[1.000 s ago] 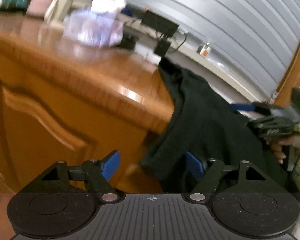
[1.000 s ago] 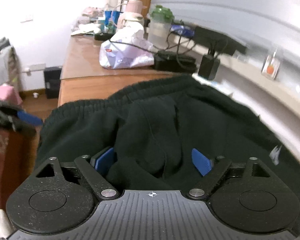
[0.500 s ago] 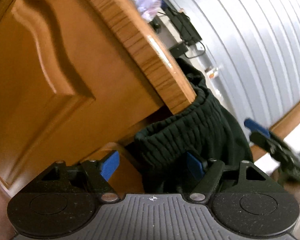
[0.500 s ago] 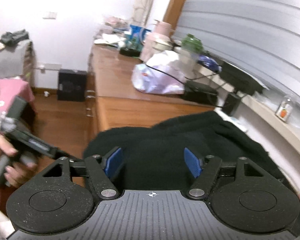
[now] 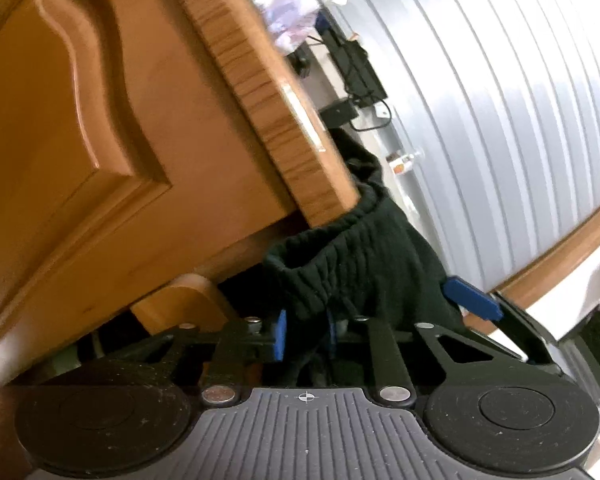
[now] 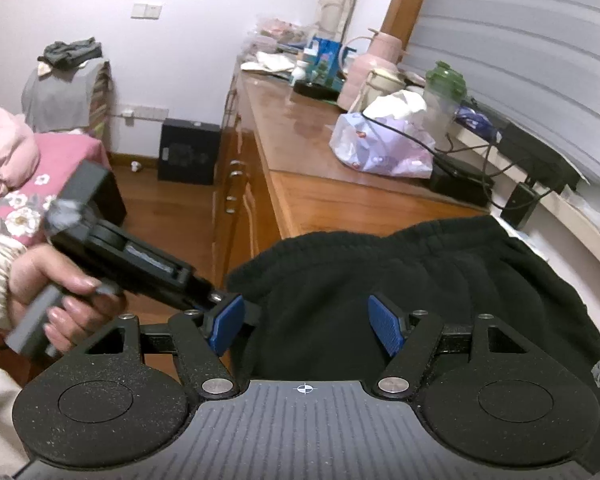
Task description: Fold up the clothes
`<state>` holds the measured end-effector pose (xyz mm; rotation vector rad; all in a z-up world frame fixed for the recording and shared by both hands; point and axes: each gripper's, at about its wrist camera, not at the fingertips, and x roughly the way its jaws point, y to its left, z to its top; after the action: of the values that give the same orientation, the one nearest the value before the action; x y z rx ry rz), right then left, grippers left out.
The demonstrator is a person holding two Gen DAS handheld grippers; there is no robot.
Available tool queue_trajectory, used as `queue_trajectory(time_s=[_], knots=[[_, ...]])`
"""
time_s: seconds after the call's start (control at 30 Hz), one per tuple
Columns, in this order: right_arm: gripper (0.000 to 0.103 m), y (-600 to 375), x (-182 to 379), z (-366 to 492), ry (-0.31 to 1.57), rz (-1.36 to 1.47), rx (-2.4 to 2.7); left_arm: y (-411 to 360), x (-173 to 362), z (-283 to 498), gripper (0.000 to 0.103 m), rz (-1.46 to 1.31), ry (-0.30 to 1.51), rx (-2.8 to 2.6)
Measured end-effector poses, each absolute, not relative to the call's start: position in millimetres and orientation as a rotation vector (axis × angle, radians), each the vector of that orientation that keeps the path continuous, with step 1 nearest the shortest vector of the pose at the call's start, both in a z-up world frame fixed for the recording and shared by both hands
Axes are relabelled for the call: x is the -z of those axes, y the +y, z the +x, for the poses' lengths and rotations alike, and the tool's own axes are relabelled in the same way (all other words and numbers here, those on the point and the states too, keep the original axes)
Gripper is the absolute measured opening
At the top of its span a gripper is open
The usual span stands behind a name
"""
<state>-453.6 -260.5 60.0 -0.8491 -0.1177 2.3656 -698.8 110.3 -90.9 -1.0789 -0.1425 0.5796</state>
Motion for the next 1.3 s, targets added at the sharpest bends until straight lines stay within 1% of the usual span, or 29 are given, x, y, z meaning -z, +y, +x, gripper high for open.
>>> queue_trajectory(time_s=[0.27, 0.53, 0.67, 0.73, 0.77, 0.8, 0.87, 0.97, 1.03, 1.1, 1.17, 1.2, 1.3], knots=[[0.068, -284.5, -61.3, -456.6, -0.128, -0.903, -2.423, 69.1, 23.6, -714.7, 0.018, -0.996, -0.106, -0.592], [0.069, -302.6, -58.0, -472.2, -0.098, -0.929, -2.466, 73.3, 0.5, -690.2, 0.018, -1.016, -0.095, -0.561], [0.070, -302.8, -47.1, -479.2, -0.149, -0.934, -2.417, 74.3, -5.8, -686.8, 0.018, -1.052, -0.109, -0.553], [0.066, -299.9, -42.0, -480.8, -0.157, -0.919, -2.412, 73.3, -11.3, -684.1, 0.018, -1.035, -0.091, -0.563], [0.050, -297.0, -40.3, -480.6, -0.148, -0.910, -2.413, 73.2, -13.6, -682.8, 0.018, -1.023, -0.074, -0.579], [0.038, -293.1, -40.1, -478.9, -0.125, -0.903, -2.418, 74.4, -14.8, -683.2, 0.019, -1.019, -0.060, -0.590], [0.030, -289.3, -45.6, -472.6, -0.098, -0.877, -2.442, 79.5, -17.9, -687.8, 0.020, -1.027, -0.045, -0.585], [0.027, -289.9, -64.0, -462.1, -0.104, -0.829, -2.486, 89.7, -32.6, -693.9, 0.022, -1.001, -0.032, -0.532], [0.026, -291.8, -79.8, -457.4, -0.147, -0.812, -2.499, 92.1, -50.9, -692.9, 0.027, -0.919, -0.008, -0.502], [0.025, -290.2, -93.5, -451.2, -0.208, -0.819, -2.486, 93.2, -71.3, -700.5, 0.027, -0.844, -0.034, -0.505], [0.025, -282.8, -102.4, -443.3, -0.230, -0.831, -2.472, 98.4, -85.7, -711.8, 0.033, -0.818, -0.072, -0.545], [0.024, -278.8, -106.2, -439.4, -0.237, -0.838, -2.466, 103.5, -93.5, -714.3, 0.039, -0.785, -0.062, -0.592], [0.024, -274.5, -120.8, -431.4, -0.282, -0.850, -2.469, 131.6, -109.5, -697.6, 0.040, -0.641, 0.053, -0.747]])
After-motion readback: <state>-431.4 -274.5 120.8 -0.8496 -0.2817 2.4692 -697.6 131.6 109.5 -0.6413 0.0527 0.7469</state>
